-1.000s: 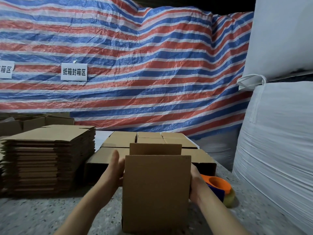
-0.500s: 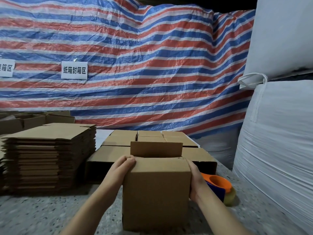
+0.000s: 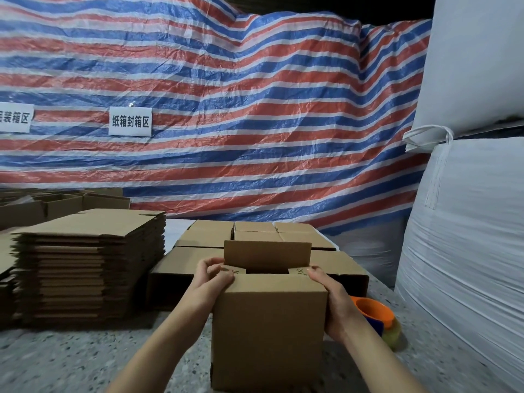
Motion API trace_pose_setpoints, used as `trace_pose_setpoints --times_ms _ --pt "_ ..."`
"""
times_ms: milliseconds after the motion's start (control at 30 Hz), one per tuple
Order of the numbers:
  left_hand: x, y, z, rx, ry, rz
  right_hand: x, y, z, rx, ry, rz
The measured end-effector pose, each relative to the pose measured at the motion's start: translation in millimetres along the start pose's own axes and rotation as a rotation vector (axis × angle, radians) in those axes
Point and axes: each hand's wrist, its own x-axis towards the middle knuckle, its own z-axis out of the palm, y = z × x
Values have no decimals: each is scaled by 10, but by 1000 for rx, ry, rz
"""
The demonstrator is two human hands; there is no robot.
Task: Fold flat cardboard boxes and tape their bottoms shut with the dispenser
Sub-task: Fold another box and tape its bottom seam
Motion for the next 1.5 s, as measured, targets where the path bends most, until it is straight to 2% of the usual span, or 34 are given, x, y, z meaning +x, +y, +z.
trace_pose_setpoints --times_ms 133,333,467,767,967,1067,1167,1233,1333,1400,1500 --pt "14 9 72 -88 -55 48 -25 -71 52 -19 -68 -50" --pt "28 -31 132 -136 24 46 -35 -93 85 23 -57 -37" --pt "71 -50 95 -144 15 27 -62 -81 83 26 -65 -48" --pt "31 -100 76 -87 84 61 -54 38 58 101 -7 -80" --pt "17 -87 39 9 63 74 -20 77 76 58 20 -103" --pt "17 -57 -14 144 52 72 -15 67 92 54 39 -123" --pt "-14 119 -33 409 39 82 -3 61 87 38 55 -117" --pt "-44 302 2 717 43 109 3 55 82 31 71 -108" --pt "-97 526 211 1224 40 270 -9 31 95 20 87 -101" --pt "-121 553 396 1310 -34 349 -28 9 109 4 88 -103" --pt "-119 452 589 1408 -246 367 -30 11 116 -7 94 -93"
